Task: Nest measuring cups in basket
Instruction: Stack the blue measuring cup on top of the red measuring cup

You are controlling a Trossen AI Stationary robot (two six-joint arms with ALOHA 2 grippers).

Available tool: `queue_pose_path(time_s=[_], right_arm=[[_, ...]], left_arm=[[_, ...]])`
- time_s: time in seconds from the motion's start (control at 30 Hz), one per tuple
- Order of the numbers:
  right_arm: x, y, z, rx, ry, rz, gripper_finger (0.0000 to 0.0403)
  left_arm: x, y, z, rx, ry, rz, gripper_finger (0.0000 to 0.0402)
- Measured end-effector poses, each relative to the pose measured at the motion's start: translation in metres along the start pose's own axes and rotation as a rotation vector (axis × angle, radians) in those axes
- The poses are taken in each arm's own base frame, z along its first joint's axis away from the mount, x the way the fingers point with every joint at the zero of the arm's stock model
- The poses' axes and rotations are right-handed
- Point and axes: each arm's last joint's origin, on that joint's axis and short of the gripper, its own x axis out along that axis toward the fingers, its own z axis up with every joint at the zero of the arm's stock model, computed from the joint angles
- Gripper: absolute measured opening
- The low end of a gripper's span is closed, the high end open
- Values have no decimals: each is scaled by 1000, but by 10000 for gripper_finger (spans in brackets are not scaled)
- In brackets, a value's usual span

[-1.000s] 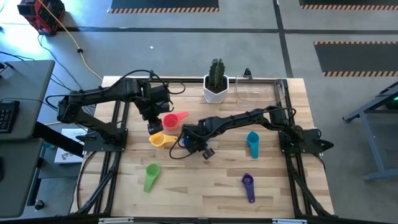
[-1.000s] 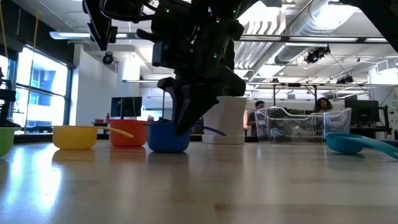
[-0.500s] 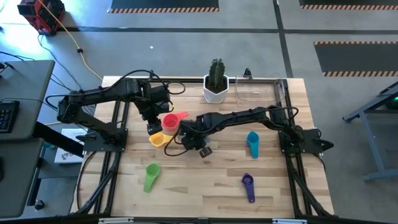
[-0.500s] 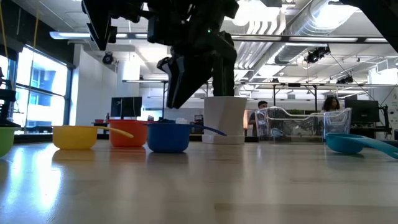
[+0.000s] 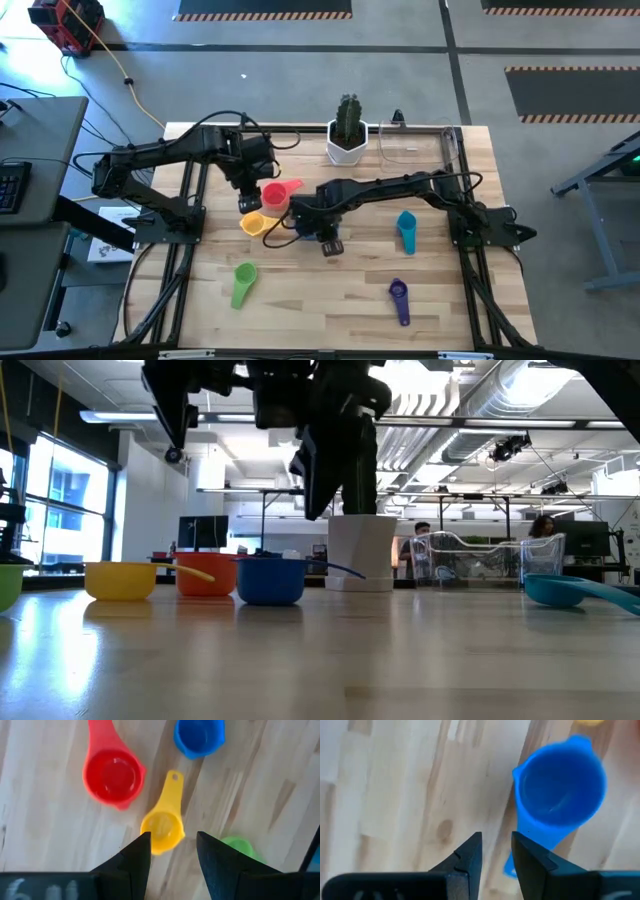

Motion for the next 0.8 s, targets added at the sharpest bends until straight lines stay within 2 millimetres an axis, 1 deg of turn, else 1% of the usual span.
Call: queue_pose_path(time_s=[0.1,0.27,0.4,0.57,0.8], right_arm=[[0,3,-2,128,26,15,96],[-7,20,-4,176,51,2,96],[-17,35,-5,217,41,-39,96],[-36,52,-7,297,-2,-89,96],[-70,76,-13,416,-117,-201,96]], left_arm=[[0,-1,5,6,-56,-5,147],[-1,-2,14,51,-148,-13,147],[-1,-3,19,107,-192,-11,147],[7,-2,26,132,-183,-8,147],[26,-2,39,107,-145,-8,147]])
